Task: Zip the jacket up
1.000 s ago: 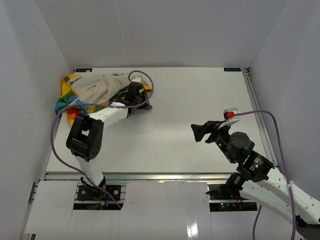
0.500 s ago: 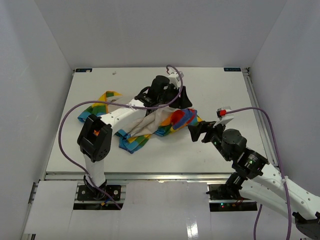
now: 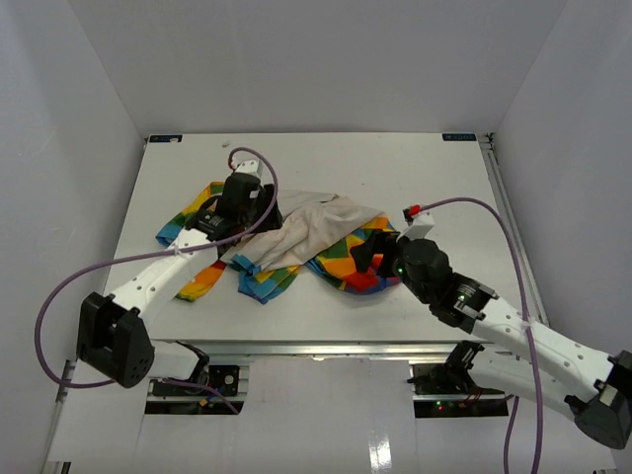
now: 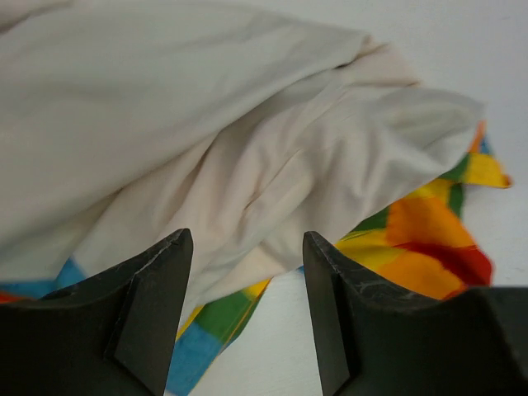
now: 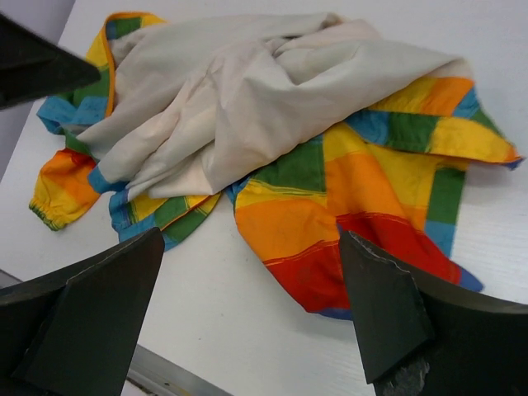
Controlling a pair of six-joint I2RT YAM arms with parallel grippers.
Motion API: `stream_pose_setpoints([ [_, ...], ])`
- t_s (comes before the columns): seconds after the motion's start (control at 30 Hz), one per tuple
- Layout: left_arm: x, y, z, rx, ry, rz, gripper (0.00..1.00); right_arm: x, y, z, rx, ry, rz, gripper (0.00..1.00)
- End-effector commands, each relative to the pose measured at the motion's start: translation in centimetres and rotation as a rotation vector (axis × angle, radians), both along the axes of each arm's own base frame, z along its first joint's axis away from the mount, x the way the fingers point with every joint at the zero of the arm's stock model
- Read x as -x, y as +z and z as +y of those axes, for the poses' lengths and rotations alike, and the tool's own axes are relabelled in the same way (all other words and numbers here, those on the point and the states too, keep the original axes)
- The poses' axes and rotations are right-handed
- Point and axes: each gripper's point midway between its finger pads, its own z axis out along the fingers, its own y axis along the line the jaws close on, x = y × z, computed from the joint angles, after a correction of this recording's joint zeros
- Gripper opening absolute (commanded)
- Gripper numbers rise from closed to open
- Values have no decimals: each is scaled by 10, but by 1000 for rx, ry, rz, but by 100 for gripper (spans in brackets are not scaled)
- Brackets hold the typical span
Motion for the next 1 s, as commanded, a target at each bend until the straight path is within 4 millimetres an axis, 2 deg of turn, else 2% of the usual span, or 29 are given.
stream_pose_setpoints([
  [0.0, 30, -25, 39, -21, 186, -8, 66, -13, -26, 44, -100, 3, 126, 92],
  [0.07, 33, -28, 46, 5, 221, -51, 66, -24, -38, 55, -83, -4, 137, 93],
  [0.13, 42, -40, 54, 2, 237, -61, 66, -33, -56, 65, -49, -13, 166, 93],
  [0.2, 45, -49, 57, -10, 244, -58, 67, -44, -59, 76, -58, -37, 186, 93],
  [0.37, 48, -89, 53, -46, 208, 13, 68, -67, -95, 100, -35, -61, 235, 92],
  [0.43, 49, -103, 49, -48, 187, 30, 66, -84, -97, 110, -32, -62, 227, 91],
  [0.47, 48, -104, 46, -32, 175, 24, 60, -89, -109, 110, -3, -59, 234, 89],
  [0.5, 49, -107, 44, -24, 166, 27, 53, -99, -106, 110, -19, -59, 216, 87],
  [0.57, 49, -104, 36, 19, 137, 22, 28, -117, -105, 103, -17, -53, 175, 75],
  [0.6, 50, -102, 29, 48, 110, 24, 20, -124, -98, 101, -19, -42, 123, 71],
  [0.63, 48, -92, 20, 94, 76, -4, 1, -135, -94, 90, -11, -56, 88, 59],
  [0.7, 50, -82, 5, 164, 21, -13, 0, -152, -75, 77, 8, -53, 12, 46],
  [0.8, 48, -60, -11, 252, -28, -47, 0, -172, -53, 63, 37, -10, -51, 13],
  [0.83, 48, -53, -17, 282, -48, -58, 0, -179, -46, 58, 40, 2, -65, 8],
  [0.97, 50, -35, -37, 366, -125, -59, 0, -197, -22, 52, 74, 65, -120, 8],
])
